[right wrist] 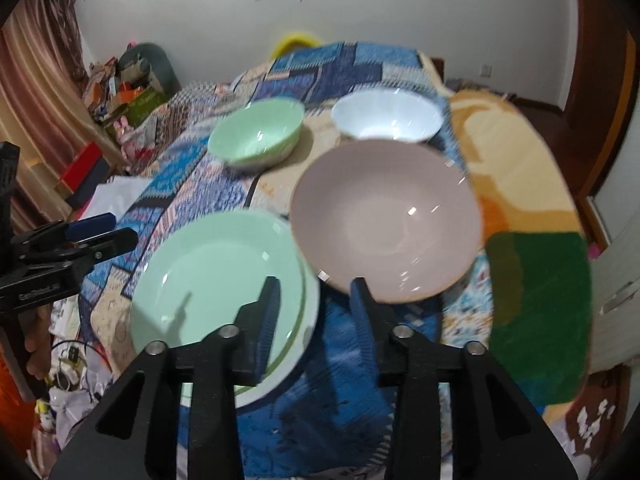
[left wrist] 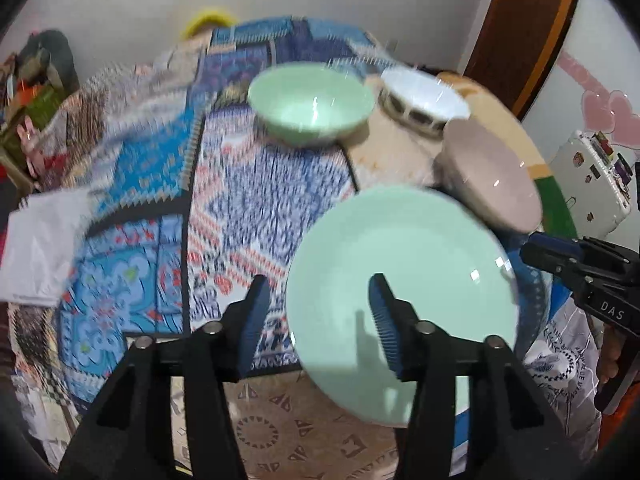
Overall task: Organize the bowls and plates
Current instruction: 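Open both grippers off the mint green plate and move to the pink plate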
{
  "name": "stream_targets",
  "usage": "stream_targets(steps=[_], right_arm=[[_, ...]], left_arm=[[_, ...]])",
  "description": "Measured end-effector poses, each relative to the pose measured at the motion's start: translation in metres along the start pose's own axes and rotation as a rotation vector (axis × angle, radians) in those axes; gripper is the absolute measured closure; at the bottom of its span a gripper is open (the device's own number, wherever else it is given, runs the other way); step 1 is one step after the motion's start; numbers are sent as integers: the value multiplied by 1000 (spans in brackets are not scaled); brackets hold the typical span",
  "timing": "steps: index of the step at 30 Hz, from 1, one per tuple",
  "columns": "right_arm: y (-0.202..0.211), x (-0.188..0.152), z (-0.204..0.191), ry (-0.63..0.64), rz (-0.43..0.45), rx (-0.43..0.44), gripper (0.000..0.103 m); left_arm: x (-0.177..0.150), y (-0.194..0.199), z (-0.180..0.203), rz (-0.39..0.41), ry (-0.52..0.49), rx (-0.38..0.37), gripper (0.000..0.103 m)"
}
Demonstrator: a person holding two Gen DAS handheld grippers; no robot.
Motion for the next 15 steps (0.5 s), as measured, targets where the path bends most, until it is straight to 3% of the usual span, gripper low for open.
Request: stream_targets(steps=[9, 11, 15], right_arm=[[22, 29, 40, -52, 115, -79, 37], [22, 31, 50, -63, 124, -103, 36], [16, 31, 70, -98, 125, -120, 36]], left_arm=[[50, 27, 40, 132, -40, -39, 19], [58, 26, 50, 152, -51, -45, 12], [70, 11, 70, 140, -68, -65, 10]])
Point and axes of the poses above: each gripper's, at about its wrist camera, not at the fingertips, and y roughly against the way its jaws point, z to its right, x to its top, the point moved 10 cm from there along -y, roughly the way its jaws point
